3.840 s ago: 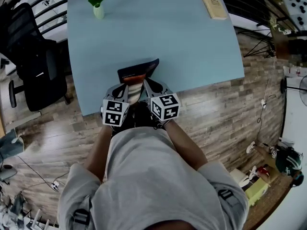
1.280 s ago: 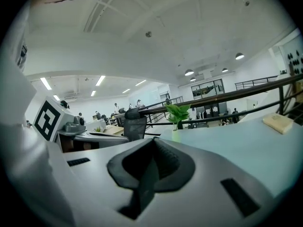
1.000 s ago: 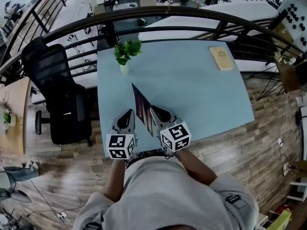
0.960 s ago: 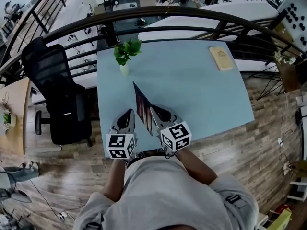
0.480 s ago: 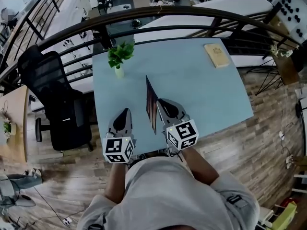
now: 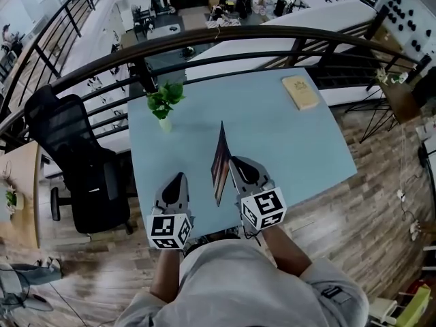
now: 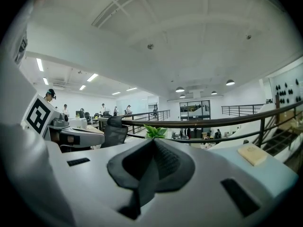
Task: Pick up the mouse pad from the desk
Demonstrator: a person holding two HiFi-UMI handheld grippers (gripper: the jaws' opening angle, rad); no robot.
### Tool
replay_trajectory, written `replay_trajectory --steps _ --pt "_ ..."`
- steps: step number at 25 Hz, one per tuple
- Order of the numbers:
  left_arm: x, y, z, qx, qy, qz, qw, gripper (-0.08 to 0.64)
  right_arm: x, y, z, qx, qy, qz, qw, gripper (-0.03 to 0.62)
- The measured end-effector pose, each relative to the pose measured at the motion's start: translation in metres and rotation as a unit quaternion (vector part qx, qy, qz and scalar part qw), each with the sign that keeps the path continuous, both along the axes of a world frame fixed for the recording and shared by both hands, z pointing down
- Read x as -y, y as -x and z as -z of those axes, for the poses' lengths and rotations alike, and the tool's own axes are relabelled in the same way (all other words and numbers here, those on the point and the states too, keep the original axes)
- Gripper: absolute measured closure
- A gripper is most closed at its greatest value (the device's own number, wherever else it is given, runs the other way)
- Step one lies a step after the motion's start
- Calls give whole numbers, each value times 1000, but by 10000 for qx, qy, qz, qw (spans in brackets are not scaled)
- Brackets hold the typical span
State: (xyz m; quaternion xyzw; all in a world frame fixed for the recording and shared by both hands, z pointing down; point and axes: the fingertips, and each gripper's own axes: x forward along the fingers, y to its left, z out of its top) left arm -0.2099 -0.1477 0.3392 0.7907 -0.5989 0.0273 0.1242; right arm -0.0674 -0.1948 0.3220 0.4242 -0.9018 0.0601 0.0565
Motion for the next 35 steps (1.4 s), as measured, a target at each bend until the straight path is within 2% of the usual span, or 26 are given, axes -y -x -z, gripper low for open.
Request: replay_trajectory --steps 8,35 --pt "-2 -3 6 -22 -111 1 9999 548 -6 -6 1 2 -37 -39 10000 578" --pt "-12 -12 9 2 -141 -46 9999 548 -20 -9 1 19 -32 4 10000 578"
